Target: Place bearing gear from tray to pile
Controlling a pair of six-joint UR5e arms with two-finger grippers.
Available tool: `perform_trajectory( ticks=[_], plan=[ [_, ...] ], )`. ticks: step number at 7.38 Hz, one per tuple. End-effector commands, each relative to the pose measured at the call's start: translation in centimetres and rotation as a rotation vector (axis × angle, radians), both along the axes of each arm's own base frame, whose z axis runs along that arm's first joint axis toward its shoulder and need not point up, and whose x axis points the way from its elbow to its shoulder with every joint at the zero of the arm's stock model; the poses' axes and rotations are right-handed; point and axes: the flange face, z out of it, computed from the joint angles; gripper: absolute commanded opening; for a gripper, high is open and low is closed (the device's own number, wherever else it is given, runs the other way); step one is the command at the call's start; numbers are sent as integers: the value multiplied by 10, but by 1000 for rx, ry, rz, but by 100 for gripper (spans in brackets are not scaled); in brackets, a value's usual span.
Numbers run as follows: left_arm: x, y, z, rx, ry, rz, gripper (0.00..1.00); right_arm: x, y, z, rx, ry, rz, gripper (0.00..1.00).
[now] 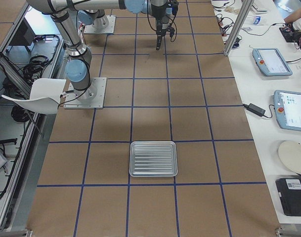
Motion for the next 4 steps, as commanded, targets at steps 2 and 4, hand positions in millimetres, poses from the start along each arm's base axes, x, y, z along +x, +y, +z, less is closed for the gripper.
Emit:
perform_trajectory(
  ticks=[2, 4],
  plan=[
    [0, -1, 0, -2, 1, 3, 0, -22, -5, 2, -7, 19, 9, 100],
    [7, -11, 29, -54, 9, -6, 0, -24, -16, 2, -50, 24, 6, 100]
  ],
)
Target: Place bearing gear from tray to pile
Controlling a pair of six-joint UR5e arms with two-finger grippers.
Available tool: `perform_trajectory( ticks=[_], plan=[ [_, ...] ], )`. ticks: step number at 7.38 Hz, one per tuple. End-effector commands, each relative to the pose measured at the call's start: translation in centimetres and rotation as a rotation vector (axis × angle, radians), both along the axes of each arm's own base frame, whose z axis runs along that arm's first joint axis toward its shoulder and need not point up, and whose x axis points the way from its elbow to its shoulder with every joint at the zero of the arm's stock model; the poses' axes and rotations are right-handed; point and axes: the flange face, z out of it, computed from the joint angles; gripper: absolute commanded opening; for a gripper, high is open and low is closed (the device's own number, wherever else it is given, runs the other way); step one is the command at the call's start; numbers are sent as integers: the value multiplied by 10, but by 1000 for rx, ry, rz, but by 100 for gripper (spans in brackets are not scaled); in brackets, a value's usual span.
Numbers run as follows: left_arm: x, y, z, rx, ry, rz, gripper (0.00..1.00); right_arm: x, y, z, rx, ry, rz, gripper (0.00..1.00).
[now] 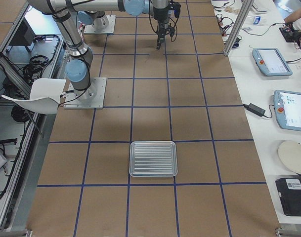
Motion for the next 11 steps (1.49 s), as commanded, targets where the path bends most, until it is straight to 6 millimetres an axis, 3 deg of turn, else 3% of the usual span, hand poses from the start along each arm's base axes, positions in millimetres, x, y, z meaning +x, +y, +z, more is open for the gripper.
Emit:
perform_trajectory(
  ticks=[1, 2, 3, 4, 5, 6, 8, 10, 11],
  plan=[
    [38, -31, 43, -46, 7, 29, 0, 1, -17, -4, -28, -4, 4, 100],
    [92, -67, 73, -17, 11, 40, 0, 1, -29, -2, -46, -5, 5, 100],
    [143, -92, 123, 31, -15, 19, 0, 1, -45, 5, -58, -4, 8, 100],
    [190, -99, 154, 108, -60, -38, 0, 0, -67, 11, -73, -2, 36, 100],
    [280, -104, 158, 153, -54, 5, 0, 2, -80, 19, -79, 1, 39, 100],
    [353, -99, 159, 176, -95, 32, 0, 3, -78, 17, -67, 2, 34, 100],
    [449, -83, 160, 212, -153, 16, 0, 4, -78, 2, -32, -2, 30, 100],
    [517, -64, 119, 237, -128, 120, 0, 4, -70, 1, -26, 1, 45, 100],
    [524, -54, 97, 229, -124, 107, 0, 4, -68, -2, 8, 3, 43, 100]
  ],
)
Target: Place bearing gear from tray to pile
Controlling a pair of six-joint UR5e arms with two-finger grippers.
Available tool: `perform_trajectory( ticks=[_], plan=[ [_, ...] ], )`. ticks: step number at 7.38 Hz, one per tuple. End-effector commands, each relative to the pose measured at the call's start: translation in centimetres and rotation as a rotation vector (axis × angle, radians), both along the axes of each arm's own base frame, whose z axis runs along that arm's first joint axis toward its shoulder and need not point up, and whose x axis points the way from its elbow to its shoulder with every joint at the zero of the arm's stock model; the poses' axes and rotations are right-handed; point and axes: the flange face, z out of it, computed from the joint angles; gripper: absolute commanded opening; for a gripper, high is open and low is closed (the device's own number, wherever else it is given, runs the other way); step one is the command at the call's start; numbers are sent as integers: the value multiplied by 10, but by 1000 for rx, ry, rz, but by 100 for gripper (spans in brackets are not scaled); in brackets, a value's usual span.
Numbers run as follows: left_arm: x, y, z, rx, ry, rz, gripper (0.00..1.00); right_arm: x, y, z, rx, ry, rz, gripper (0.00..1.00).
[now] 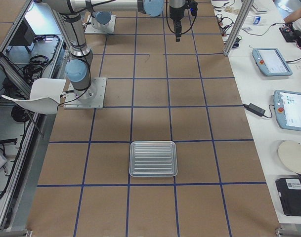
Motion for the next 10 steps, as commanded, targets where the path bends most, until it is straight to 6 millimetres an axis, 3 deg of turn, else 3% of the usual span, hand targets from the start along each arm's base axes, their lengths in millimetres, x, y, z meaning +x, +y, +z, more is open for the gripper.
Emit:
perform_trajectory(
  ticks=[1, 2, 4, 6, 10],
  plan=[
    [27, 14, -50, -41, -7, -35, 0, 1, 2, -6, 59, -1, -9, 100],
    [29, 18, -65, -51, -10, -55, 0, 1, 9, -14, 107, 3, -8, 100],
    [28, 40, -100, -3, 41, -56, 0, -1, 12, -10, 116, 15, -11, 100],
    [41, 50, -106, 9, 59, -51, 0, 0, 15, -11, 119, 12, -10, 100],
    [41, 53, -131, 25, 62, -51, 0, -1, 14, -11, 112, 11, -2, 100]
  ],
)
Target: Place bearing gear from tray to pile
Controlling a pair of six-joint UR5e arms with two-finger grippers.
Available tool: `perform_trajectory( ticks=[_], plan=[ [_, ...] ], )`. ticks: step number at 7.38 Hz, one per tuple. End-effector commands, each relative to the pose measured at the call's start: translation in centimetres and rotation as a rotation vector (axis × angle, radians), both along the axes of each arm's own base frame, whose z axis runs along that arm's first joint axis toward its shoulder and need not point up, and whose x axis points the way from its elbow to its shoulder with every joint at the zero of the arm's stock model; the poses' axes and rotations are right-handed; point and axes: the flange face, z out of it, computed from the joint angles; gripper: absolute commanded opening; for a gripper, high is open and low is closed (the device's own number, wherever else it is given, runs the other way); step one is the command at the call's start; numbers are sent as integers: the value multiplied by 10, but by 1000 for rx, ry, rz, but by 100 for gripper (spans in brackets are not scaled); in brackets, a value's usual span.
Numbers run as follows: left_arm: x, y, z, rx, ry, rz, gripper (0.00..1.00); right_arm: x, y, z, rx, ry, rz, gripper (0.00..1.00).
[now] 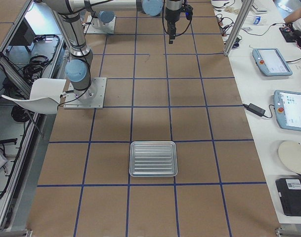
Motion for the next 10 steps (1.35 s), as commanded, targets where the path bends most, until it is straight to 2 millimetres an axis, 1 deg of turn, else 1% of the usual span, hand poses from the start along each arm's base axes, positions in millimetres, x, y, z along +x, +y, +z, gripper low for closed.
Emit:
perform_trajectory(
  ticks=[1, 2, 3, 4, 5, 6, 7, 8, 9, 10],
  plan=[
    [0, 1, -8, 5, -1, -3, 0, 0, 1, -3, 15, 0, 3, 100],
    [0, 1, -8, 3, 1, -2, 0, 0, 4, 3, 1, 0, -6, 100],
    [1, 1, -8, 5, 1, 1, 21, 0, 5, 4, -1, 3, -6, 100],
    [1, 2, -8, 7, 0, 3, 62, 0, 5, 4, 1, 3, -3, 100],
    [1, 2, -8, 11, 2, 1, 78, 0, 5, 4, 3, 1, 5, 100],
    [2, 2, -5, 9, 0, 3, 81, 0, 5, 5, -2, 2, 6, 100],
    [1, 1, 7, -9, -13, 3, 84, -1, 5, 5, -6, 3, 5, 100],
    [-2, -6, 26, -42, -27, 4, 92, -2, 6, 7, -11, 5, 2, 100],
    [-5, -15, 60, -92, -62, -3, 96, -3, 5, 6, -10, 5, 0, 100],
    [-18, -22, 96, -119, -11, 1, 100, -3, 5, 8, -16, 3, 0, 100]
  ],
)
